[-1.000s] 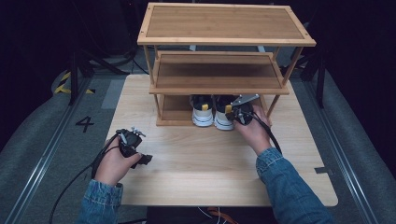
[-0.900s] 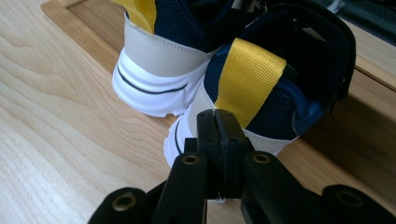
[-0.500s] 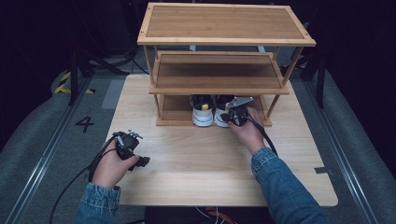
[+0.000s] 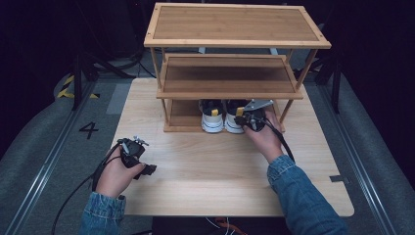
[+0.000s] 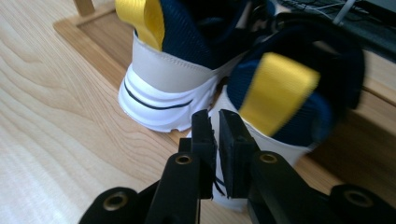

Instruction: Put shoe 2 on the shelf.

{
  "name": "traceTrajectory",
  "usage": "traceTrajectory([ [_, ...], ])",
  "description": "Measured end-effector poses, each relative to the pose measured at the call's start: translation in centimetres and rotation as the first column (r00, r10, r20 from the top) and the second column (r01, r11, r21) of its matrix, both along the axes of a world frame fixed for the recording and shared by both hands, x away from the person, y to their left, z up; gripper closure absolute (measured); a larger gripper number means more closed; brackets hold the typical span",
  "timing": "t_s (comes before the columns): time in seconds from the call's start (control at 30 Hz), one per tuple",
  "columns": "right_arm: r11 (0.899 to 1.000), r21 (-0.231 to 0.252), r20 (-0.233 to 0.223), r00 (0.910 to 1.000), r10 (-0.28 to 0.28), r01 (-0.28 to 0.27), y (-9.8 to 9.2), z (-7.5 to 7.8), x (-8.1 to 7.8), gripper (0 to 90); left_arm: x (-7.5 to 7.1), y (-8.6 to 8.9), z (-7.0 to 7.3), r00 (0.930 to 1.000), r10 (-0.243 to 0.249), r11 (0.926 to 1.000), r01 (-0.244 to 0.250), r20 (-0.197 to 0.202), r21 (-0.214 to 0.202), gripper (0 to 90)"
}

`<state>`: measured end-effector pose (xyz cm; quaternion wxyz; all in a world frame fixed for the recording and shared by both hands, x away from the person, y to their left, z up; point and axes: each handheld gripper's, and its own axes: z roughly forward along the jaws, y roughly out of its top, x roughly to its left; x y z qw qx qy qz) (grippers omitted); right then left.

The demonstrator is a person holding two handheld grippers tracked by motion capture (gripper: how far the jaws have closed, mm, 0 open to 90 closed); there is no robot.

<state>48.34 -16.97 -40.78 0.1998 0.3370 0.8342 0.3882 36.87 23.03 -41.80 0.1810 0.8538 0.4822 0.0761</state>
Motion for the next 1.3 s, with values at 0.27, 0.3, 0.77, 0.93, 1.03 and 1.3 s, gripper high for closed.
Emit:
traceTrajectory([
  [0.27,0.998,0.055,-0.003,0.9996,-0.027,0.027,-3.3,2.9,-2.3,80.6,0.6,0.5,0.8,0.9996,-0.011,0.9997,0.012,0.026,-0.022,24.5],
  [0.3,0.998,0.055,-0.001,0.9996,-0.029,0.029,-3.6,3.1,-2.5,80.0,0.7,0.6,0.8,0.9995,-0.011,0.9996,0.012,0.028,-0.025,24.5],
  [0.77,0.993,0.068,-0.044,0.9947,-0.093,0.095,-9.1,5.1,-6.1,57.5,1.6,0.1,1.3,0.9974,-0.050,0.9984,0.052,0.051,-0.024,23.6],
  [0.93,0.992,0.030,-0.075,0.9895,-0.123,0.126,-11.3,4.8,-7.2,46.9,1.9,-0.1,1.4,0.9954,-0.076,0.9968,0.077,0.059,-0.022,23.3],
  [1.03,0.987,0.024,-0.081,0.9846,-0.155,0.157,-12.7,4.6,-7.8,44.5,2.0,0.0,1.5,0.9944,-0.087,0.9958,0.088,0.061,-0.024,23.1],
  [1.3,0.983,0.004,-0.126,0.9754,-0.181,0.183,-16.6,2.4,-9.0,41.2,2.1,1.6,1.7,0.9911,-0.104,0.9944,0.103,0.082,0.025,21.5],
])
